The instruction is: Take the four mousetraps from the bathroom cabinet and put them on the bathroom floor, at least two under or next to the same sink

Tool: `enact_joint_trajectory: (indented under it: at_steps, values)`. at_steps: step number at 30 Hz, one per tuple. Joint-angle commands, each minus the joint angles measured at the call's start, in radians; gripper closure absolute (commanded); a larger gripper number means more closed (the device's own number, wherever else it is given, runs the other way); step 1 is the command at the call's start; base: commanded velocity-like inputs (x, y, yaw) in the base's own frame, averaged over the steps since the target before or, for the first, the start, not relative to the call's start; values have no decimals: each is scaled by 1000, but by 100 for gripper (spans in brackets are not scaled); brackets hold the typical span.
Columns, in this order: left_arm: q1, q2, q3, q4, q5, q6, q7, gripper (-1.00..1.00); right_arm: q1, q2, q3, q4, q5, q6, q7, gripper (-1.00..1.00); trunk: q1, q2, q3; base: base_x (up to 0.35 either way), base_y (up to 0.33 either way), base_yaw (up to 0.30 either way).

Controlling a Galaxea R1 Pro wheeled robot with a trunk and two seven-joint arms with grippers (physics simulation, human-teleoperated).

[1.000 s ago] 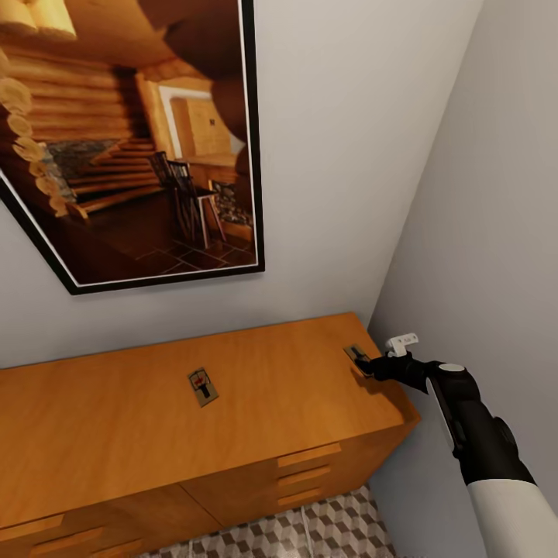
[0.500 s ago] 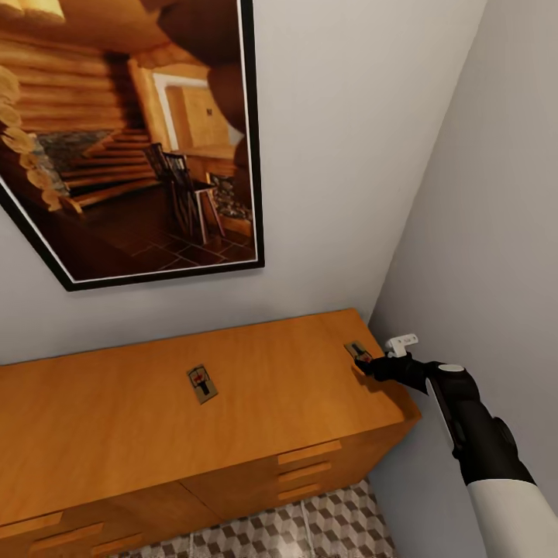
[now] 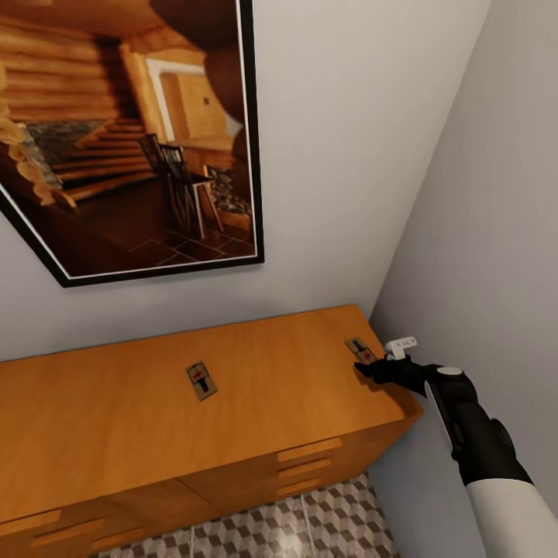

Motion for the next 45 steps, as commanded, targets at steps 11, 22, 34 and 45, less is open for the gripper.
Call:
enact_joint_trajectory:
  at_steps: [11,22,34,45]
  values:
    - [-2,1,-3,5,-7,-6,7,-100,0,0,-2,3,12,-7,10,-100,0,-2,-9,0,0,0]
    - [-2,1,-3,5,-6,-6,7,-100,0,0,-2,3,12,-8,10,-100,0,-2,-10,0,0,0]
    - [-2,1,-3,5,-6,-6,7,-100,0,-1,-3,3,16,-10,10,-100,0,-2,-10,0,0,0]
    - [-1,1,-3,5,-6,-6,7,-100,-1,1,-1,3,77,-37,8,-100,0,-2,-10,0,0,0]
